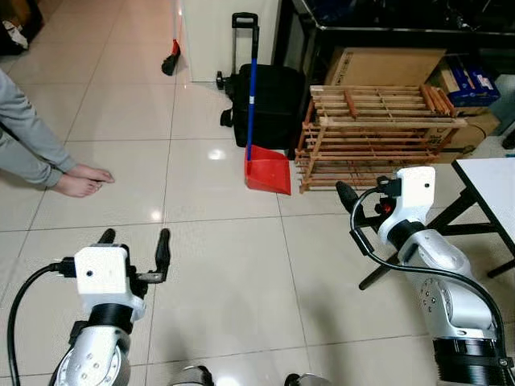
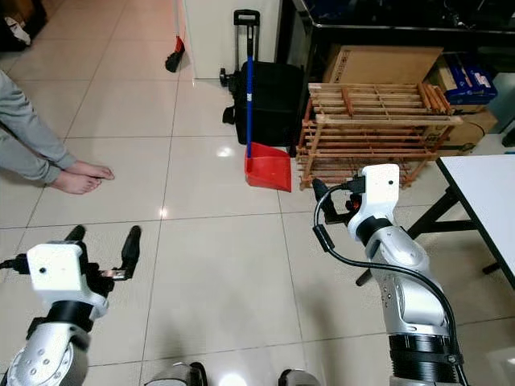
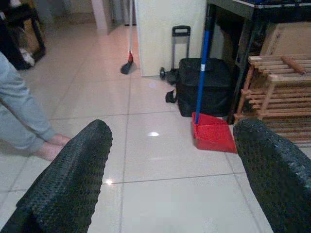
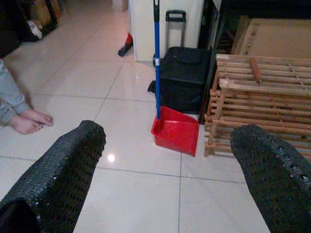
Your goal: Picking trash to rubbish bin
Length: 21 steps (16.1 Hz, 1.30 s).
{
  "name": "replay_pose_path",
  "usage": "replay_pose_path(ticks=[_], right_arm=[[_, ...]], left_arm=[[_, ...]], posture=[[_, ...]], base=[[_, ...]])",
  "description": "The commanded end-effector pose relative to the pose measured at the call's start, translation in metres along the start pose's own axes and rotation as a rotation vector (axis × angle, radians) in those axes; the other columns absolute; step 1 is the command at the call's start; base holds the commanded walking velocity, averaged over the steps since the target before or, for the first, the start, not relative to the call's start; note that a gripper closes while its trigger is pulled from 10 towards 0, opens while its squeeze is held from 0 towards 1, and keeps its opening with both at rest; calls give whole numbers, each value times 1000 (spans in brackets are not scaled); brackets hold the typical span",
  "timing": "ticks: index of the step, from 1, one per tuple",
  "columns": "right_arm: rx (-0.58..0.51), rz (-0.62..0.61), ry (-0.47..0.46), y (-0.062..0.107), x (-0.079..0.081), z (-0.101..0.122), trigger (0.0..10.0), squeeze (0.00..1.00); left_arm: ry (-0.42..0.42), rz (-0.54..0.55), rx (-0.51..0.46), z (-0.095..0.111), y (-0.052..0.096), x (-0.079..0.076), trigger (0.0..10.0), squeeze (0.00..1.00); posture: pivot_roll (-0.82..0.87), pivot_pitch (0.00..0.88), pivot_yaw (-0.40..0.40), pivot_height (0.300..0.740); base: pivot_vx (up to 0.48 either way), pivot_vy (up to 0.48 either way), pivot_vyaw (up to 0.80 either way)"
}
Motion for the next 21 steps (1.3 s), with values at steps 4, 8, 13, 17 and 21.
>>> replay_pose_path(ticks=[4,8,13,17,21], right_arm=[[-8,-13,15,1,-9,13,10000,0],[-13,-6,26,-9,-12,25,10000,0],[-7,0,9,-14,-8,23,10000,0],[13,-15,8,-11,-14,22,10000,0],[23,-37,10,-5,-18,20,10000,0]], left_arm=[[73,5,-39,6,-13,-16,10000,0],[90,42,-44,4,-15,-22,10000,0],[104,57,-32,0,-10,-26,10000,0],[117,68,-36,3,-10,-34,10000,0],[110,51,-15,-3,-11,-35,10000,0]], posture=[[-140,123,-107,740],[-145,106,-153,740],[-139,117,-158,740],[-149,133,-170,740],[-171,138,-181,740]], base=[[0,0,0],[0,0,0],[0,0,0],[0,0,0],[0,0,0]])
Point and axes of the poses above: a point about 5 cm out from each wrist's last joint towards the gripper, its own y axis pointing back from the gripper into the wrist, its own z axis along the axis of the wrist's last joint, x = y × z, the point moved 3 cm from there along -y, pointing out of the wrist towards the gripper, and after that the axes turned 4 degrees about -y, right-handed, at the moved point
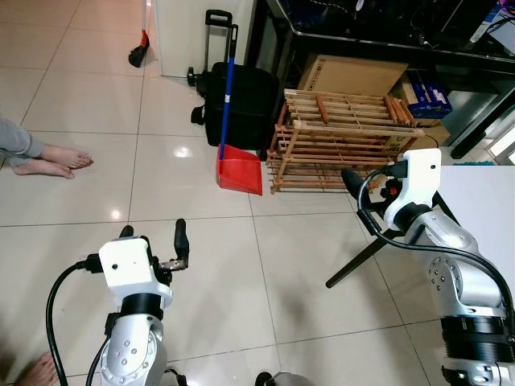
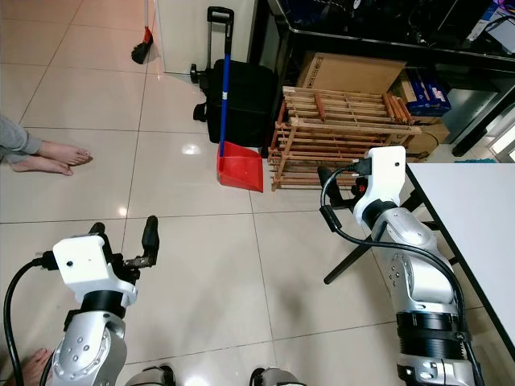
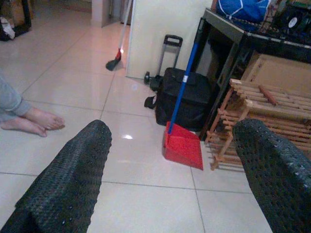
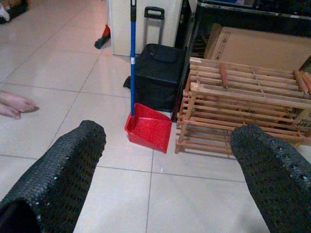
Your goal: Picking trash to rubbish bin
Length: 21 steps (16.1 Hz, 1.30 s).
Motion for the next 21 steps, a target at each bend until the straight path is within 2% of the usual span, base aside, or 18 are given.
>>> replay_pose_path(ticks=[1,7,12,21], right_arm=[[10,-38,1,5,-12,0,10000,0],[18,-26,14,6,-9,-1,10000,0],[68,-78,37,18,-28,-18,10000,0],[85,-102,54,14,-31,-32,10000,0]], left_arm=[[5,-12,4,-1,-1,-6,10000,0],[13,3,22,-3,10,-7,10000,0],[-12,-30,22,-4,8,-9,10000,0],[-67,-6,-8,-8,1,-2,10000,0]], posture=[[-164,140,-183,740],[-164,163,-186,740],[-172,163,-162,740],[-153,120,-151,740]], base=[[0,0,0],[0,0,0],[0,0,0],[0,0,0]])
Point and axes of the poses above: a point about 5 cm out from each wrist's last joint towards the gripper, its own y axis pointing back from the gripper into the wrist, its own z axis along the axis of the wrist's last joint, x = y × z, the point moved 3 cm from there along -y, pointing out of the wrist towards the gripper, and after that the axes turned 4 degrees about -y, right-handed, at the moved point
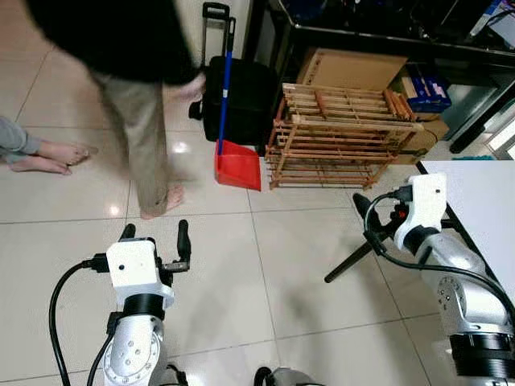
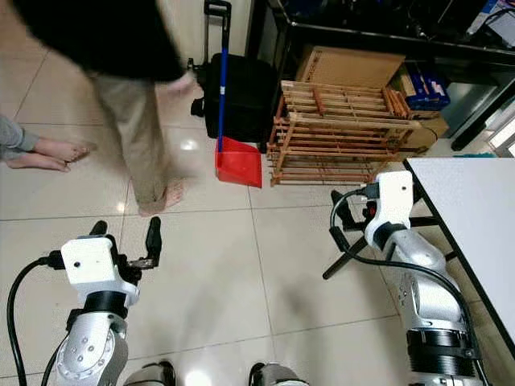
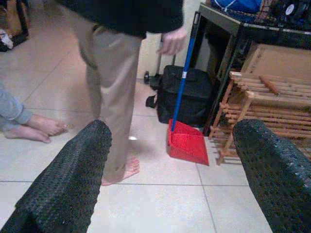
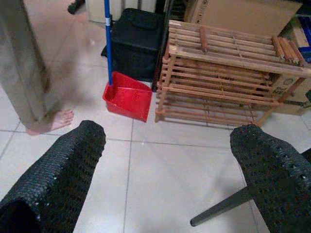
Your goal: Picking trash to rubbish bin
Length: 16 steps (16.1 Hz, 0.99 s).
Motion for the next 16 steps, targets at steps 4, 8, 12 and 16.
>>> replay_pose_path(ticks=[4,8,12,16], right_arm=[[12,-34,25,1,-10,-8,10000,0],[41,-56,31,6,-19,-19,10000,0],[66,-64,35,9,-22,-27,10000,0],[92,-73,26,12,-27,-32,10000,0]], left_arm=[[-8,16,-7,-2,-2,1,10000,0],[-9,16,7,-6,1,1,10000,0],[-3,21,20,-9,2,2,10000,0],[1,24,31,-11,5,1,10000,0]], posture=[[-147,114,-147,740],[-150,120,-147,740],[-150,132,-147,740],[-154,140,-154,740]], base=[[0,0,0],[0,0,0],[0,0,0],[0,0,0]])
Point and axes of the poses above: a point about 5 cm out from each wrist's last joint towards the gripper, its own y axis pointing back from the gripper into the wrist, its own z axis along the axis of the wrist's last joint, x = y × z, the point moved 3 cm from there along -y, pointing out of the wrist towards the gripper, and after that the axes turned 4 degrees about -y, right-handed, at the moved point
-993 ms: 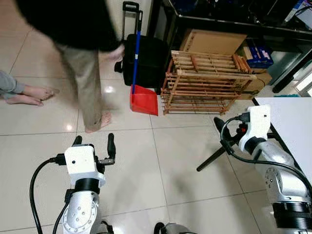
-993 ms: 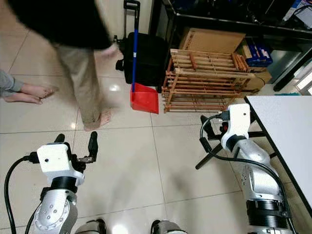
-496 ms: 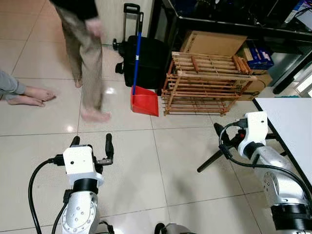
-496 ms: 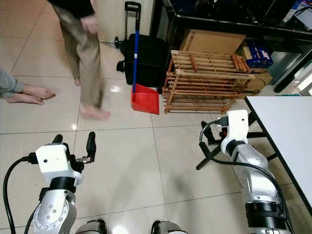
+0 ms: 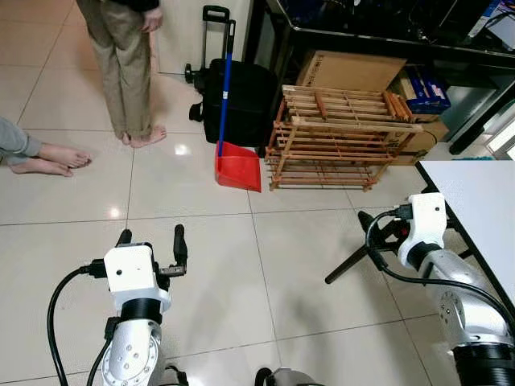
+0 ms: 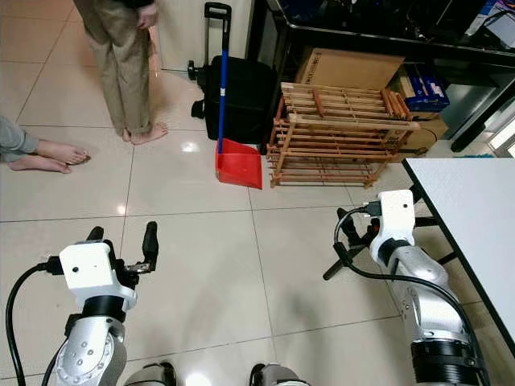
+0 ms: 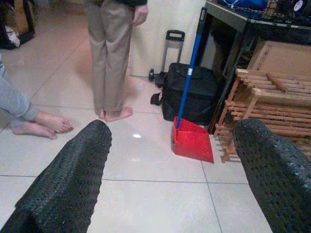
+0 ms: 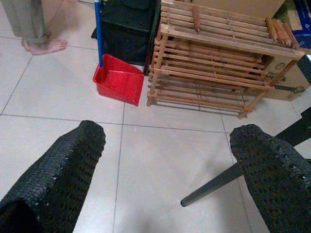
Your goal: Picking trash to rubbish bin
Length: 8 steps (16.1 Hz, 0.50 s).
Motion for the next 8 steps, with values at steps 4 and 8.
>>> replay_pose_path(ticks=[4,8], right_arm=[[25,-44,4,5,-14,-5,10000,0],[-49,3,16,3,1,16,10000,0]], left_arm=[[6,3,-21,7,0,-2,10000,0],[3,-6,-92,27,-7,-3,10000,0]], posture=[[-154,143,-154,740],[-157,142,-144,740]], base=[[0,0,-739],[0,0,-744]])
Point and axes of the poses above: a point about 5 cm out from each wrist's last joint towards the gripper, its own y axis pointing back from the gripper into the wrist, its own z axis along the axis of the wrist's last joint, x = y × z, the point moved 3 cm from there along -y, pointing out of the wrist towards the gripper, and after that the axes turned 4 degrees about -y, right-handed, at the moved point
